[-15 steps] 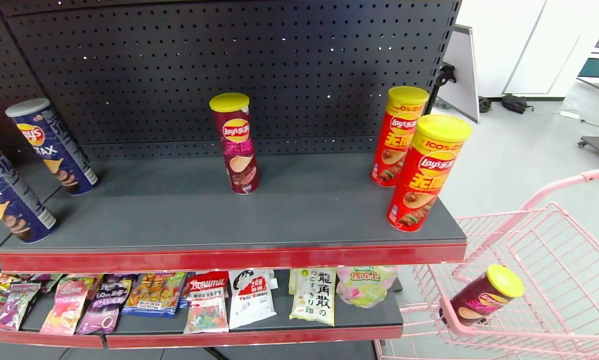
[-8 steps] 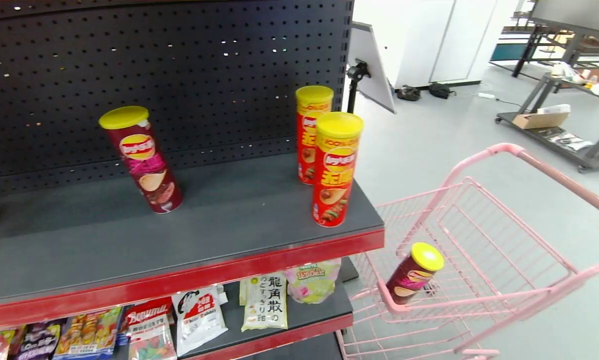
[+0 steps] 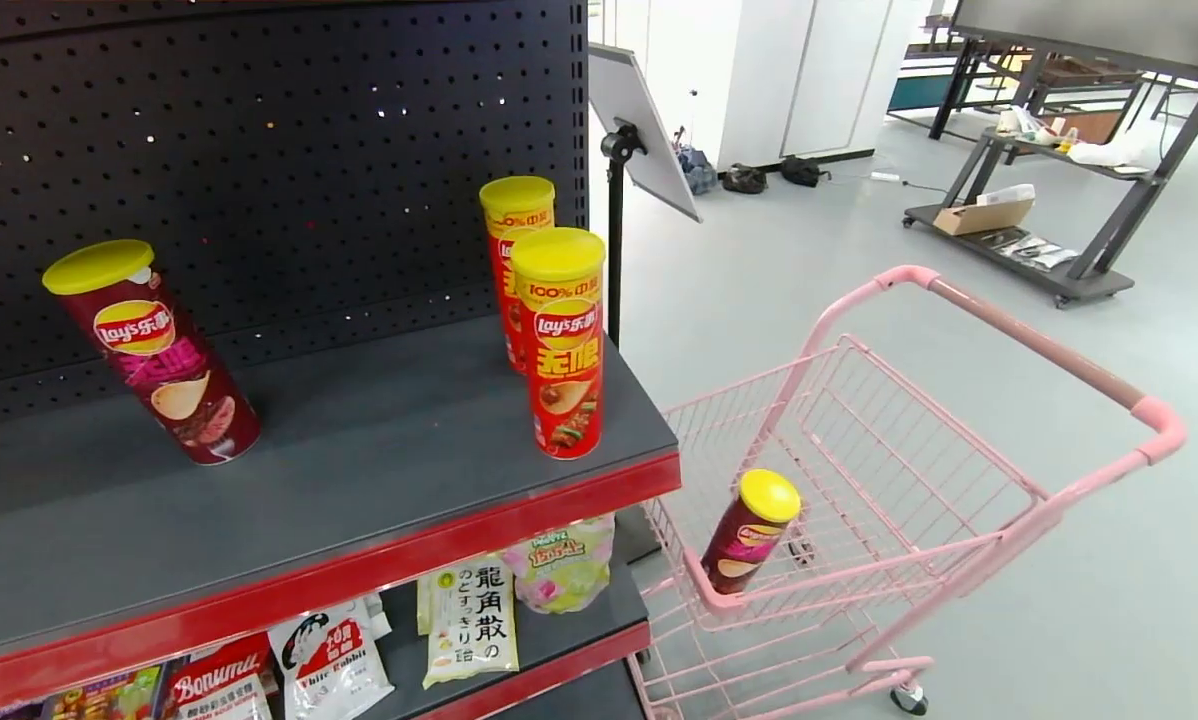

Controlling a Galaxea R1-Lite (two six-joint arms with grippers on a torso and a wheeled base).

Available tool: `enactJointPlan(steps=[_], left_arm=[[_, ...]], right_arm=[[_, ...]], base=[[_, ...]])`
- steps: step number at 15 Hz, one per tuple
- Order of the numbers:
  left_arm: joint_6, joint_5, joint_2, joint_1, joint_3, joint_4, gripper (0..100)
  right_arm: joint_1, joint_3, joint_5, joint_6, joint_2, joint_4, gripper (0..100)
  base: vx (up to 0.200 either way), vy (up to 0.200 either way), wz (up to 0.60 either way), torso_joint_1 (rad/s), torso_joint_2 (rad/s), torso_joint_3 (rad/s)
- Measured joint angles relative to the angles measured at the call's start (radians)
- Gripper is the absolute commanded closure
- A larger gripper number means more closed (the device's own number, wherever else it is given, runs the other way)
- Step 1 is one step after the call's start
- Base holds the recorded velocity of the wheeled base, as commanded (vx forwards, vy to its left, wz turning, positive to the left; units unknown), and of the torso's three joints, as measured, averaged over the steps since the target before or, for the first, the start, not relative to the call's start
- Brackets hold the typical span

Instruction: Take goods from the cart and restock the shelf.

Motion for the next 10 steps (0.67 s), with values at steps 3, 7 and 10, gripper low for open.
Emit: enactJointPlan(steps=[3, 7, 10], left_arm=[[0.000, 0.000, 0.000, 0.000, 0.000, 0.000, 0], [0.000, 0.000, 0.000, 0.000, 0.000, 0.000, 0], [-0.001, 0.000, 0.000, 0.000, 0.000, 0.000, 0]], right_arm=[[-0.001, 0.000, 0.000, -0.001, 0.000, 0.000, 0], [-0.001, 0.000, 0.000, -0.001, 0.000, 0.000, 0], [-0.001, 0.000, 0.000, 0.000, 0.000, -0.001, 0]], base=[[-0.200, 0.000, 0.00, 0.001, 0.01, 0.001], [-0.150, 0.000, 0.00, -0.002, 0.00, 0.003], [0.000, 0.000, 0.00, 0.000, 0.00, 0.000]])
